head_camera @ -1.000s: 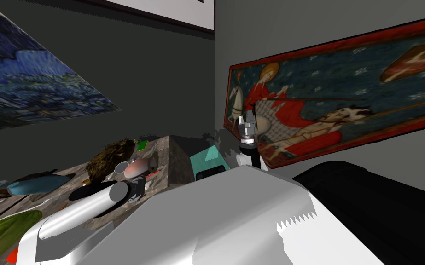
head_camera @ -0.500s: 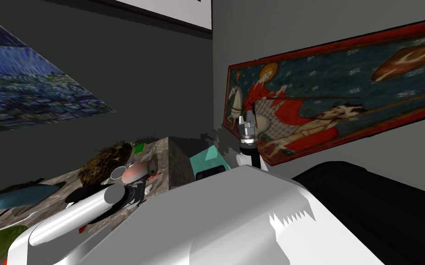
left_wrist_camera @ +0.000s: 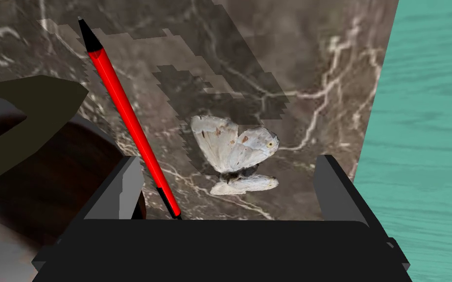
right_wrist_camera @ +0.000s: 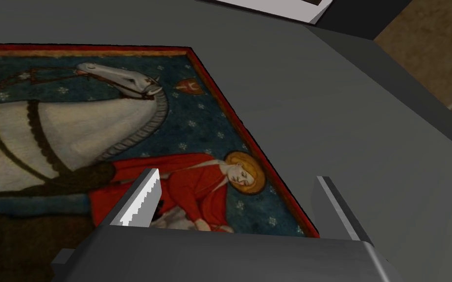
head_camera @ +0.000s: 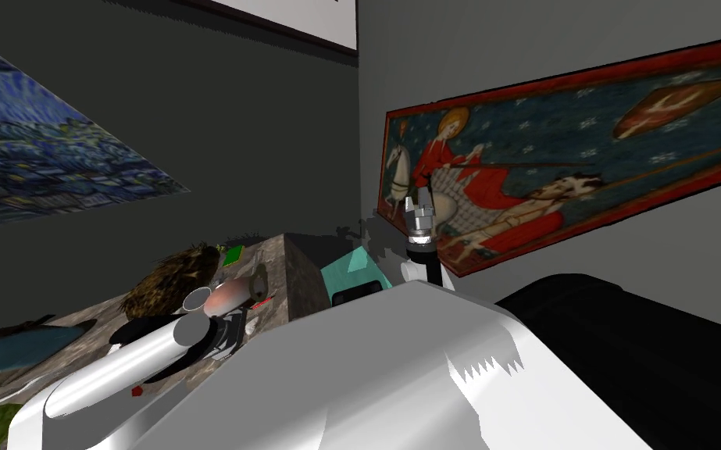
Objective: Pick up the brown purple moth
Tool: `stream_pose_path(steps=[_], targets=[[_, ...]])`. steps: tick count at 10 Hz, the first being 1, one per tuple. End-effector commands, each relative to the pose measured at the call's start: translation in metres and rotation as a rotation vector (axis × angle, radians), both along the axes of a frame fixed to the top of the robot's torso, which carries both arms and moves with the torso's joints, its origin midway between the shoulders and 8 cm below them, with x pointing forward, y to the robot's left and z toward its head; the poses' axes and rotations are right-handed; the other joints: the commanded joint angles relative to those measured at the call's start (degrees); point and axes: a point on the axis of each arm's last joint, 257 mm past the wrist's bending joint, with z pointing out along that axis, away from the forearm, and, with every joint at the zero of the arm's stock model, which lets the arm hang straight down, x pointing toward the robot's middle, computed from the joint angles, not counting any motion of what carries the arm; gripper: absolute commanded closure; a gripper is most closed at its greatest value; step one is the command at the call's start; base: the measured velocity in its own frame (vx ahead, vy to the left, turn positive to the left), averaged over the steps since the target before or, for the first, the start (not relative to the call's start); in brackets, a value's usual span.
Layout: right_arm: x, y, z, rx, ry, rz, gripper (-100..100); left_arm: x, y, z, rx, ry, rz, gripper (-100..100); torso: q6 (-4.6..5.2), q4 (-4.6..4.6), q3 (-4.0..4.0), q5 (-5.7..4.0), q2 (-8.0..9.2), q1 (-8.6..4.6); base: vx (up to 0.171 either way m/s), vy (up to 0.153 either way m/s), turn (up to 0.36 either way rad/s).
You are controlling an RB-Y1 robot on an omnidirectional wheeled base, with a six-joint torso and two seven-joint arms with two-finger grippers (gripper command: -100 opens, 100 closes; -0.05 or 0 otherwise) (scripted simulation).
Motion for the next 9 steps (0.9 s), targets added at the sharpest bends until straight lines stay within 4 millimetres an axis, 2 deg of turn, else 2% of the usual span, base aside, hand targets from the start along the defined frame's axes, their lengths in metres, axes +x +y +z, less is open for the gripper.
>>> stream_pose_path(steps=[1, 9], targets=[[0.000, 0.000, 0.000, 0.000, 0.000, 0.000, 0, 0.003, 0.006, -0.003, 0.000, -0.001, 0.012, -100, 0.00, 0.00, 0.00, 0.00, 0.00, 0.00, -0.073, -0.007, -0.097], [0.000, 0.000, 0.000, 0.000, 0.000, 0.000, 0, 0.022, 0.044, -0.020, 0.003, -0.005, 0.107, -100, 0.01, 0.02, 0.03, 0.04, 0.04, 0.08, -0.077, -0.023, -0.114]])
